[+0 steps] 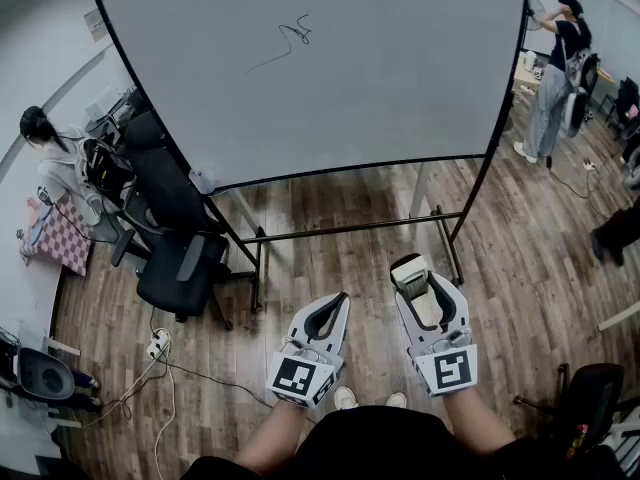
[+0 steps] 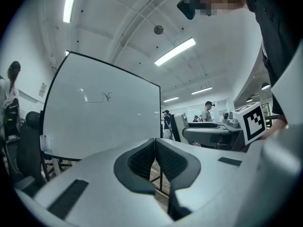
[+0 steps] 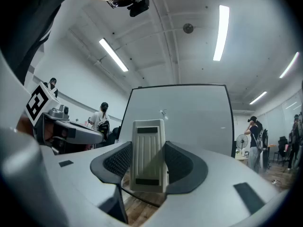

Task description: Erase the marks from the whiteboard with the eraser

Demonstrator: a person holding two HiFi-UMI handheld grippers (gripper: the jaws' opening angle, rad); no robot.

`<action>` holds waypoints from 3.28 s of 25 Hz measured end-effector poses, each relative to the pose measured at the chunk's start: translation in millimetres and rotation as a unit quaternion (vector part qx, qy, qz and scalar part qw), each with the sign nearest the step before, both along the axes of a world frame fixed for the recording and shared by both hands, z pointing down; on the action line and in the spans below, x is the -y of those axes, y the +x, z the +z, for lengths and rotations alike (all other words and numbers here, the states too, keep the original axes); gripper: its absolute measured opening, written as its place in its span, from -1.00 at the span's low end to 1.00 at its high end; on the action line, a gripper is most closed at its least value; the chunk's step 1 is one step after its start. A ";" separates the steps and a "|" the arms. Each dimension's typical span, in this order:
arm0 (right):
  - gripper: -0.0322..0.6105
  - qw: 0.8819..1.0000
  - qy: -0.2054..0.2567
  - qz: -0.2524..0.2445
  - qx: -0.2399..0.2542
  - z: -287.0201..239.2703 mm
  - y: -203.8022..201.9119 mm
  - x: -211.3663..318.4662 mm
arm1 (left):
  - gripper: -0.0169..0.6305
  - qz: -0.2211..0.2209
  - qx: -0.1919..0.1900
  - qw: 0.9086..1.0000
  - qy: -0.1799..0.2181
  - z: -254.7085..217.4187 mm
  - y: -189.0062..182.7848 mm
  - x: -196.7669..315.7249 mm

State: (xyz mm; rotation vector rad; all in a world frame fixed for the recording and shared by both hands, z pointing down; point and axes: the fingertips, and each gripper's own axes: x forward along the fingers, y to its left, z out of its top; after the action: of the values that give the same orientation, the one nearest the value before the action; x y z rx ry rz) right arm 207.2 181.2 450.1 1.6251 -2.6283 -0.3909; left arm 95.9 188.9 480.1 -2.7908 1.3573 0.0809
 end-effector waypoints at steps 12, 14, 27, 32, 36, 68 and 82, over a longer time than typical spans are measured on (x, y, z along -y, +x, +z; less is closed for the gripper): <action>-0.15 1.000 -0.011 0.006 -0.001 4.9 -28.9 9.8 | -0.89 -0.004 -0.001 1.000 -0.005 4.1 -33.2 0.0; -0.14 1.000 -0.016 0.007 0.006 8.0 -38.5 14.7 | -0.89 -0.009 0.002 1.000 -0.007 6.3 -46.9 2.3; -0.14 1.000 -0.004 -0.002 0.021 -13.1 -80.5 52.1 | -0.89 -0.011 0.004 1.000 -0.008 7.8 -98.8 47.9; -0.14 0.999 0.027 0.000 0.026 -27.3 -83.4 87.2 | -0.89 -0.017 0.004 1.000 -0.003 4.0 -109.2 87.4; -0.14 0.999 0.035 0.002 0.024 -32.9 -78.6 124.9 | -0.89 -0.022 0.009 1.000 -0.004 5.5 -111.0 122.3; -0.14 0.990 0.093 -0.097 0.042 -96.0 -87.4 411.3 | -0.89 -0.086 0.052 0.995 0.028 -40.3 -94.9 406.5; -0.14 0.987 0.155 -0.044 0.020 -170.1 -125.1 501.9 | -0.89 -0.102 0.025 0.993 0.061 -96.2 -153.7 501.0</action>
State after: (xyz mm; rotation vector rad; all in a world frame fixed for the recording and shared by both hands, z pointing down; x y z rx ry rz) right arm 82.1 -320.7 279.9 1.6096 -2.7886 -0.8163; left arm -57.8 -312.1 384.0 -2.5233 1.5607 0.0838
